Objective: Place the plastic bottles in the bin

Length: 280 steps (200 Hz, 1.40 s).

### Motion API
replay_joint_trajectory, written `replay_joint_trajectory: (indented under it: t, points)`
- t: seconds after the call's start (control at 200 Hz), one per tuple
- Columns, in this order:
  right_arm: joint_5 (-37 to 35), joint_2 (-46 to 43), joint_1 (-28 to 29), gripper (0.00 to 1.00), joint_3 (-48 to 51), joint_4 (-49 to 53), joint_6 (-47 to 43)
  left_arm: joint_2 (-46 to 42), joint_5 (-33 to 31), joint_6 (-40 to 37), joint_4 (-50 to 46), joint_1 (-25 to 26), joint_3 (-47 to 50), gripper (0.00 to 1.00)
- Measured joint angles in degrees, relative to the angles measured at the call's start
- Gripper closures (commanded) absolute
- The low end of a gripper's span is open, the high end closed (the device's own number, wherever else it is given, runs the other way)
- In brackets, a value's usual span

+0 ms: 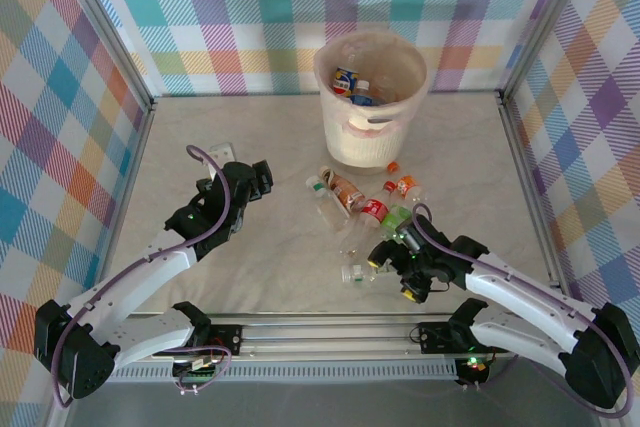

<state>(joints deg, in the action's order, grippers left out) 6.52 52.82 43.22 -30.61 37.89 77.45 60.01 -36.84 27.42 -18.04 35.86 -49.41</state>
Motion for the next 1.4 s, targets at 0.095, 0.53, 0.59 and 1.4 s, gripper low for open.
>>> replay_joint_trajectory:
  t: [0.095, 0.53, 0.59, 1.4]
  points:
    - [-0.7, 0.9, 0.0, 0.00, 0.1, -1.2, 0.6, 0.0, -0.2, 0.0, -0.1, 0.0, 0.5, 0.00]
    - [-6.4, 3.9, 0.0, 0.00, 0.2, -2.3, 1.7, 0.0, -0.2, 0.0, -0.1, 0.0, 0.6, 0.00]
    - [-7.0, 4.7, 0.0, 0.00, 0.2, -2.3, 1.7, 0.0, -0.2, -0.1, -0.1, 0.0, 0.6, 0.00]
    - [-10.3, 8.1, 0.0, 0.40, 0.2, -3.7, 1.3, 0.0, -0.5, -0.2, -0.5, 0.0, 0.6, 0.00]
